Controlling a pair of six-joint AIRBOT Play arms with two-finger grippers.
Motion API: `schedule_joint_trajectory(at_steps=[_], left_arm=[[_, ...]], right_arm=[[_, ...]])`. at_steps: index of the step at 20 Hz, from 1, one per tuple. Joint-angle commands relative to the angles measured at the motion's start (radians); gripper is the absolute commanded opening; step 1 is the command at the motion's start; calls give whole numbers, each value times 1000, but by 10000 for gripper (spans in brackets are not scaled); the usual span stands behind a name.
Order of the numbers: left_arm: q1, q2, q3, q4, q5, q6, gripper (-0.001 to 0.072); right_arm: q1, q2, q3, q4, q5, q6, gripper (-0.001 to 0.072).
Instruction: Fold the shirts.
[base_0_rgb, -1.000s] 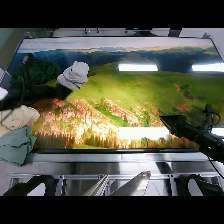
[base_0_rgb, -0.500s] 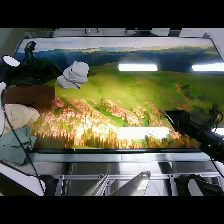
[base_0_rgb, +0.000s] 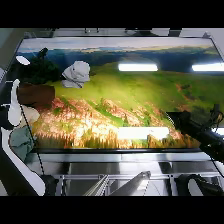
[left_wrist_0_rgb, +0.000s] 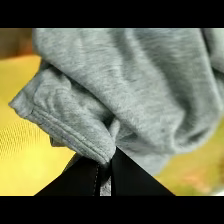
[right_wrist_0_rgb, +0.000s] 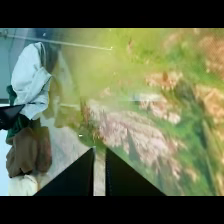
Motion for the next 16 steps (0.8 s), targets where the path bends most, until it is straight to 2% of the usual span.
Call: schedule_joint_trajectory(at_steps=[1,2,3,6,8,11,12,15,16], left_arm=[[-3,80,-14,-292,-117,56,17],[-7,122,-42,-399,-169,93,17],[-19,164,-63,-514,-236,113,17],[-95,288,-98,-819,-423,123,17],[-174,380,-103,-899,-446,122,17],[-289,502,-103,-856,-383,122,17],[-322,527,-103,-798,-379,111,17],[-410,549,-103,-587,-421,2,17],[-442,542,-103,-529,-447,-14,19]], right_arm=[[1,0,0,0,7,-15,85],[1,0,0,0,14,-42,82],[0,0,2,-1,18,-74,22],[0,0,45,0,29,-121,20],[0,0,126,-2,106,-169,20],[0,0,281,-42,216,-171,20],[0,0,325,-58,237,-171,20],[0,0,377,-61,288,-171,21],[1,-1,377,-70,297,-171,85]])
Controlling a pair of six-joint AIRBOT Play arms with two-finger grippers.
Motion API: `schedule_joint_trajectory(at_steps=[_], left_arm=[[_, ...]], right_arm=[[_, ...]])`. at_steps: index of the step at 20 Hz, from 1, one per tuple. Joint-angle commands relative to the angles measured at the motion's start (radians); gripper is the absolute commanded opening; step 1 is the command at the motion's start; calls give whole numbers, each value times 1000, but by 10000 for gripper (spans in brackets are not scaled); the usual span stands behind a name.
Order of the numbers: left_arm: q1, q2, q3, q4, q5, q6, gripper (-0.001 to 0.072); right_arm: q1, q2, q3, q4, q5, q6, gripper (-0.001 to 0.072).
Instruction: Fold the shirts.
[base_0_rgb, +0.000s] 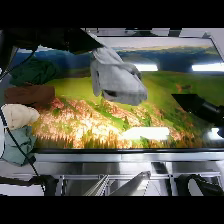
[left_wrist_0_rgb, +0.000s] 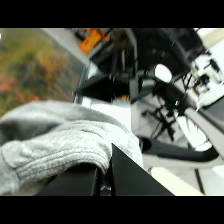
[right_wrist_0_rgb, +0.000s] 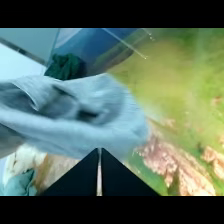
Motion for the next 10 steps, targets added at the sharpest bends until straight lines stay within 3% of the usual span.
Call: schedule_joint_trajectory(at_steps=[1,2,3,4,6,8,10], left_arm=[[-116,18,-1,216,-57,-70,38],[-141,5,-1,289,-59,-73,338],[-159,-6,-1,366,-50,-77,642],[-172,-19,-1,449,-32,-117,710],[-177,-44,-1,600,-22,-149,710],[-158,-64,-13,691,-23,-188,709],[-125,-60,-101,692,-25,-190,709]], right_arm=[[2,-3,50,-46,69,-6,309],[2,-9,49,-77,82,-2,394],[2,-19,48,-115,99,7,394],[2,-33,48,-177,116,33,393],[2,-71,44,-298,150,88,410],[2,-109,14,-349,164,104,571],[2,-142,-37,-349,163,103,577]])
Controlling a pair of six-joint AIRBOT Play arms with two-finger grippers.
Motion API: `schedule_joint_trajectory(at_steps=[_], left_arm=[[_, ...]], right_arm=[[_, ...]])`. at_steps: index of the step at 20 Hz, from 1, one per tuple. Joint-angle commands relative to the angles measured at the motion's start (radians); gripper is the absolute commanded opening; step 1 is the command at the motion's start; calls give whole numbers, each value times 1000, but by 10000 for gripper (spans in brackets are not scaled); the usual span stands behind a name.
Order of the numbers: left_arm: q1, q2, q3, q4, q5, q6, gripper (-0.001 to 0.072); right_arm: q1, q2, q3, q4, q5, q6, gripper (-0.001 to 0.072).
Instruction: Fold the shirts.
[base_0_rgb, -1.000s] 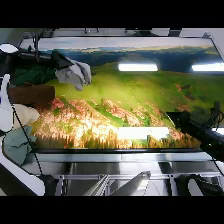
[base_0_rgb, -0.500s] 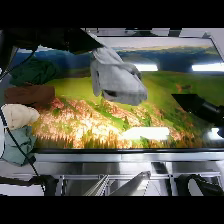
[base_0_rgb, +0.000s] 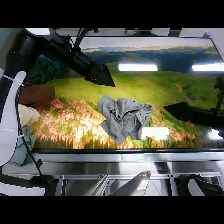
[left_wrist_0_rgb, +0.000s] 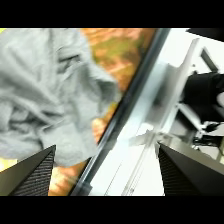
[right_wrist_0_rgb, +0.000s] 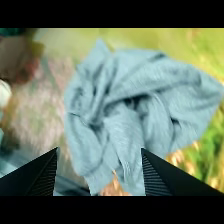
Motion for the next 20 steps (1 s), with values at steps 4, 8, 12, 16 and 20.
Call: schedule_joint_trajectory(at_steps=[4,8,12,16,20], left_arm=[[58,-12,-352,123,26,-32,709],[23,-12,-603,121,227,24,709],[-53,-12,-692,118,478,32,708],[-111,-43,-694,5,642,79,676],[-87,-69,-694,-79,630,134,17]], right_arm=[[83,-145,-145,-60,-26,-8,571],[339,-318,-150,89,-209,-77,569],[503,-541,-74,291,-301,-196,568],[517,-680,40,330,-286,-241,185],[506,-648,81,311,-212,-273,19]])
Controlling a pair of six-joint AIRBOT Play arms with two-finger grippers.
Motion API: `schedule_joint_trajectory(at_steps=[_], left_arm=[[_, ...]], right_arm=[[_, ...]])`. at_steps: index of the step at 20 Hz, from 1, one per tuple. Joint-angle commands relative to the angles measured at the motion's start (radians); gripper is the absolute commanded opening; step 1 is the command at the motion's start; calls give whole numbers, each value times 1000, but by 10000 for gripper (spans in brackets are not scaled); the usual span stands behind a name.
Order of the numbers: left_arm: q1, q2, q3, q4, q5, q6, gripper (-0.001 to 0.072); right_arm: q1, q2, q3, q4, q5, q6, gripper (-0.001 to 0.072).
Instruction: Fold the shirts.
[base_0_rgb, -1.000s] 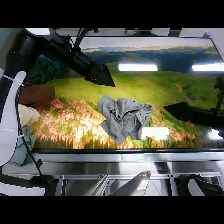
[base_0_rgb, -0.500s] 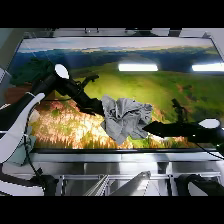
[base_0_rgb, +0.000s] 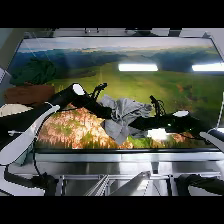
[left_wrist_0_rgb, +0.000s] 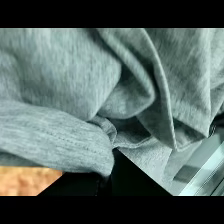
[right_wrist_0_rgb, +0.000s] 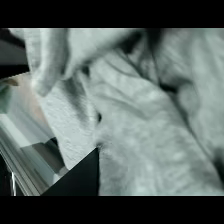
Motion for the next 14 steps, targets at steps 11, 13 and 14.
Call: schedule_joint_trajectory(at_steps=[11,13,14], left_arm=[[553,676,-5,-956,-465,195,17],[660,837,-4,-1000,-458,193,17],[707,904,-4,-991,-458,191,18]], right_arm=[[-605,728,307,426,550,-6,19],[-706,845,431,425,497,-3,19],[-752,892,476,420,465,-3,19]])
